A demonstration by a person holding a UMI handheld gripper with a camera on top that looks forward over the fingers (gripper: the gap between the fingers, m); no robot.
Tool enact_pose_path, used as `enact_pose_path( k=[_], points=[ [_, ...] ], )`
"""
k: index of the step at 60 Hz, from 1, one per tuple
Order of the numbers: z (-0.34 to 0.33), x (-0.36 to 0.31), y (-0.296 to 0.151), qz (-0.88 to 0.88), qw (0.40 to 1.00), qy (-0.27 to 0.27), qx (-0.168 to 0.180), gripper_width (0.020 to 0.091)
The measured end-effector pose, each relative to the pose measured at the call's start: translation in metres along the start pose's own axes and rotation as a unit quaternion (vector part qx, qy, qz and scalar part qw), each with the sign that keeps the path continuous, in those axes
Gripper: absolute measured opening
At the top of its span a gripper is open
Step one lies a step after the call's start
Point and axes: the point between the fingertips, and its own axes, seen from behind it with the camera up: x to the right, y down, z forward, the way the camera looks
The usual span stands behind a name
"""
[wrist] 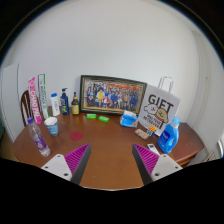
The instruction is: Pour water
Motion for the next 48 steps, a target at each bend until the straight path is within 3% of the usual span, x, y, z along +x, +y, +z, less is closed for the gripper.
enact_pose_path(
  k=[17,31,38,48],
  points=[
    [-0.003,-0.032,0.024,-0.001,1.0,-0.022,-0.017,0.0853],
    [-0.015,-0.136,0.059,0.004,0.995,-0.091,-0.029,0.0857],
    [-0.018,-0.206,0.068,-0.001,0.991,-0.129,-0.02,0.0859],
    [0.003,-0.301,0.063,0.015,0.987,-0.16,0.018,0.0861]
  ],
)
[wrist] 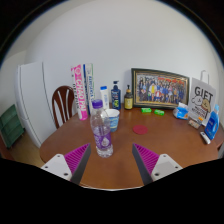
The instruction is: Pour water
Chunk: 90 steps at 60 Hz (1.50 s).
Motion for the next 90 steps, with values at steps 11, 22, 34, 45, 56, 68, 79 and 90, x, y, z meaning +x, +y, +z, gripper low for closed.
enact_pose_path(
  k=[11,22,34,45,56,68,79,90],
  points=[
    [0.081,-0.036,-0.001,-0.005,0.999,0.029,0.036,0.0853],
    [0.141,-0.028,-0.002,0.003,0.995,0.073,0.063,0.0764],
    [0.161,-0.023,-0.001,-0.008,0.991,0.096,0.092,0.0508],
    [0.158,-0.027,-0.002,-0.018,0.989,0.11,0.097,0.0347],
    [0.156,-0.056,-0.024,0.013,0.99,0.094,0.1,0.0312],
    [0.161,-0.116,-0.107,0.178,0.973,0.012,0.146,0.0313],
    [0.18,-0.157,-0.181,0.382,0.903,-0.092,0.171,0.0312],
    [0.212,-0.159,-0.218,0.603,0.763,-0.167,0.165,0.0311]
  ],
)
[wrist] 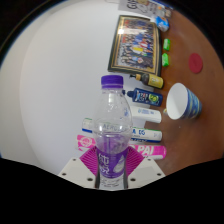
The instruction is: Pour water
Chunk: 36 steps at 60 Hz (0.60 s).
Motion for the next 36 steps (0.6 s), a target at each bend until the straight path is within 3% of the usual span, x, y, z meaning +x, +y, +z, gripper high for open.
enact_pose_path(
  k=[18,24,36],
  points=[
    [0.039,0.016,-0.033,0.33,0.942,-0.051,0.019,0.031],
    [0.042,0.025,-0.042,0.37,0.927,-0.051,0.026,0.0311],
    [0.045,0.03,-0.037,0.38,0.924,-0.041,0.007,0.031]
  ],
)
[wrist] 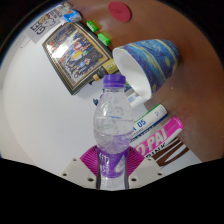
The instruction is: Pour water
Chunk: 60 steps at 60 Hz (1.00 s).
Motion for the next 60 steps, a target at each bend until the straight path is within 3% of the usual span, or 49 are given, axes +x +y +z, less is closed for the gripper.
enact_pose_path(
  k=[6,19,33,47,60],
  points=[
    [0.0,0.002,0.005,-0.038,0.999,0.021,-0.01,0.031],
    [-0.003,-0.032,0.011,-0.303,0.951,0.052,-0.03,0.0309],
    [-0.01,-0.124,-0.022,-0.64,0.767,0.052,0.001,0.0311],
    [-0.028,-0.162,-0.126,-0.836,0.535,0.108,0.062,0.0309],
    [-0.042,-0.11,-0.24,-0.869,0.459,0.178,0.05,0.031]
  ],
)
